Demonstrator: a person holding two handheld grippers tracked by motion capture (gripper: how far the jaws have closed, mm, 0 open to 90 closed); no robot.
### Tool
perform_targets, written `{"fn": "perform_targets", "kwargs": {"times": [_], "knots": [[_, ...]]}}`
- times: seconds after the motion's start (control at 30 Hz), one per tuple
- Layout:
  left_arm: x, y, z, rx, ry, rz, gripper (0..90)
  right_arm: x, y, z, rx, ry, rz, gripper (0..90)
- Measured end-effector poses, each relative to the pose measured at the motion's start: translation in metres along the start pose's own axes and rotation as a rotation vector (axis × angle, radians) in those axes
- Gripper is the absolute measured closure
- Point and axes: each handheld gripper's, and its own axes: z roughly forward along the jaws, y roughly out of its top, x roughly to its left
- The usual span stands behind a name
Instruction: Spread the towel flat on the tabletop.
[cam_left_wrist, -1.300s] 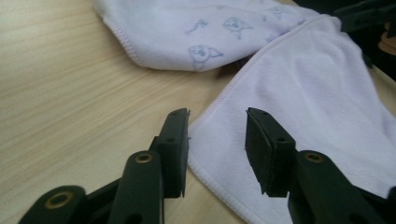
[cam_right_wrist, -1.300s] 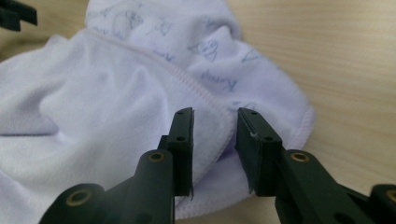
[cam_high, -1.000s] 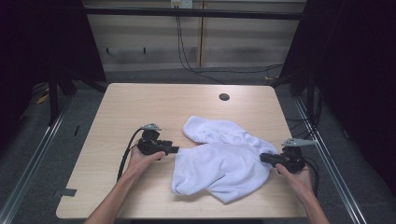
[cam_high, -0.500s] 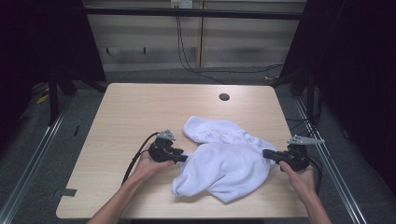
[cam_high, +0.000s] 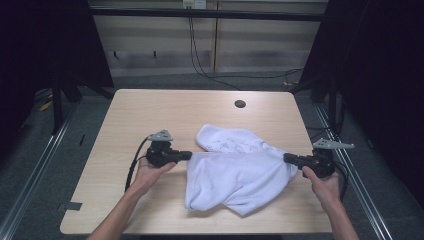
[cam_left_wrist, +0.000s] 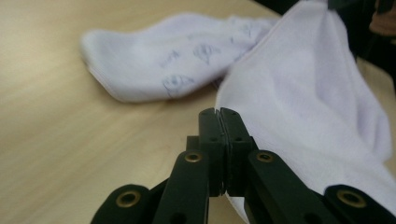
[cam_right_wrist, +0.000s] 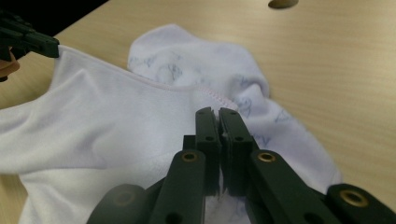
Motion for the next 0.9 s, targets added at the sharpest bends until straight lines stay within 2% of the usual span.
{"fn": "perform_targets", "kwargs": {"times": [0.1,0.13,0.2,0.27,0.37,0.47,0.53,0.6,0.63,0.67,0.7,0.73,0.77,0.83,0.87,0.9], "knots": [[0.004,0.015,-0.021,-0.051,0.025,-0.001,89.1,0.001,0.017,-0.003,-0.03,-0.004,-0.002,87.7],[0.004,0.021,-0.026,-0.063,0.034,0.006,89.0,0.002,0.027,-0.005,-0.046,0.0,-0.008,87.9],[0.003,0.038,-0.043,-0.111,0.044,0.02,89.1,0.004,0.045,-0.011,-0.078,0.002,-0.018,88.0],[-0.002,0.06,-0.062,-0.167,0.059,0.046,89.1,0.01,0.072,-0.023,-0.133,0.006,-0.037,88.1],[-0.016,0.098,-0.095,-0.259,0.077,0.1,89.1,0.023,0.106,-0.042,-0.195,0.007,-0.08,88.2],[-0.032,0.127,-0.124,-0.339,0.079,0.153,89.1,0.042,0.143,-0.068,-0.273,0.004,-0.135,88.3],[-0.045,0.143,-0.146,-0.401,0.064,0.186,89.1,0.057,0.165,-0.089,-0.327,0.009,-0.177,88.3],[-0.06,0.153,-0.165,-0.451,0.063,0.218,89.1,0.076,0.183,-0.113,-0.396,0.039,-0.216,88.3],[-0.068,0.154,-0.175,-0.47,0.046,0.242,89.1,0.083,0.186,-0.121,-0.413,0.043,-0.235,88.4],[-0.073,0.152,-0.179,-0.479,0.038,0.246,89.1,0.093,0.186,-0.133,-0.428,0.047,-0.267,88.4],[-0.078,0.146,-0.183,-0.471,0.029,0.266,89.1,0.098,0.183,-0.138,-0.436,0.061,-0.277,88.4],[-0.08,0.14,-0.184,-0.465,0.017,0.262,89.0,0.105,0.174,-0.144,-0.425,0.069,-0.292,88.4],[-0.081,0.125,-0.181,-0.443,-0.003,0.249,89.1,0.108,0.165,-0.145,-0.412,0.075,-0.297,88.4],[-0.08,0.098,-0.173,-0.398,-0.026,0.23,89.0,0.111,0.134,-0.141,-0.353,0.086,-0.292,88.4],[-0.079,0.08,-0.166,-0.371,-0.044,0.212,89.0,0.11,0.114,-0.138,-0.326,0.1,-0.278,88.4],[-0.078,0.056,-0.156,-0.336,-0.088,0.18,89.0,0.108,0.093,-0.133,-0.298,0.116,-0.262,88.4]]}}
